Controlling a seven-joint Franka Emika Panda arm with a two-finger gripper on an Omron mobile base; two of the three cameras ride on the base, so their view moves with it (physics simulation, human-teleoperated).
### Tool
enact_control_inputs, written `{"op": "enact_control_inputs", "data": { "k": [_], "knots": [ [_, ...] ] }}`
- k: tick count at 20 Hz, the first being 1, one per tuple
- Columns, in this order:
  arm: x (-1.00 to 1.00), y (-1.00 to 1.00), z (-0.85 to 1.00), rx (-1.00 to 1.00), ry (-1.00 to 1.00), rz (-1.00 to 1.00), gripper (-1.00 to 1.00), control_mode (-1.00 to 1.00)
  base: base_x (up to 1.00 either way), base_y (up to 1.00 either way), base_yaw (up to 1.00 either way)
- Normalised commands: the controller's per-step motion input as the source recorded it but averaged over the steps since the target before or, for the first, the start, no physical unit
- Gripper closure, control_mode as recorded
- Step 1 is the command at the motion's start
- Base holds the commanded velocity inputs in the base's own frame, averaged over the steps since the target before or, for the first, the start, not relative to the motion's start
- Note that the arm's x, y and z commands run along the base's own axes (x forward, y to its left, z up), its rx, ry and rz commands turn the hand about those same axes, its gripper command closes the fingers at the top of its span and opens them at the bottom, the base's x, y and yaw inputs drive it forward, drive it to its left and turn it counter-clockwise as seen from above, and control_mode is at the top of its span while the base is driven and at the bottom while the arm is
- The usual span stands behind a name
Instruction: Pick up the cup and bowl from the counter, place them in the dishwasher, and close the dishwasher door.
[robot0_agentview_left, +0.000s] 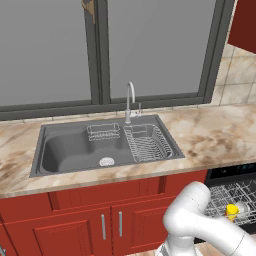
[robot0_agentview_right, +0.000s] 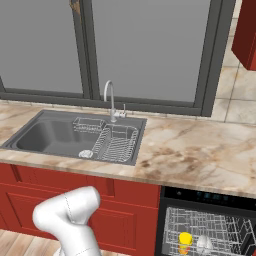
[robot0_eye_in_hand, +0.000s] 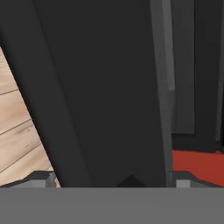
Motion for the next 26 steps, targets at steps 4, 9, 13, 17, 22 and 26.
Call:
{"op": "enact_control_inputs", "data": {
  "k": [4, 9, 13, 17, 22, 26],
  "knots": [
    [0.60, 0.95, -1.00, -0.06, -0.10, 0.15, -1.00, -1.00, 0.00, 0.00, 0.00],
    [0.60, 0.90, -1.00, -0.09, -0.13, 0.13, -1.00, -1.00, 0.00, 0.00, 0.00],
    [0.65, 0.84, -1.00, -0.10, -0.15, 0.12, -1.00, -1.00, 0.00, 0.00, 0.00],
    [0.68, 0.78, -1.00, -0.10, -0.15, 0.12, -1.00, -1.00, 0.00, 0.00, 0.00],
    [0.56, 0.69, -1.00, -0.05, -0.18, 0.14, -1.00, -1.00, 0.00, 0.00, 0.00],
    [0.64, 0.64, -1.00, -0.05, -0.20, 0.14, -1.00, -1.00, 0.00, 0.00, 0.00]
  ]
}}
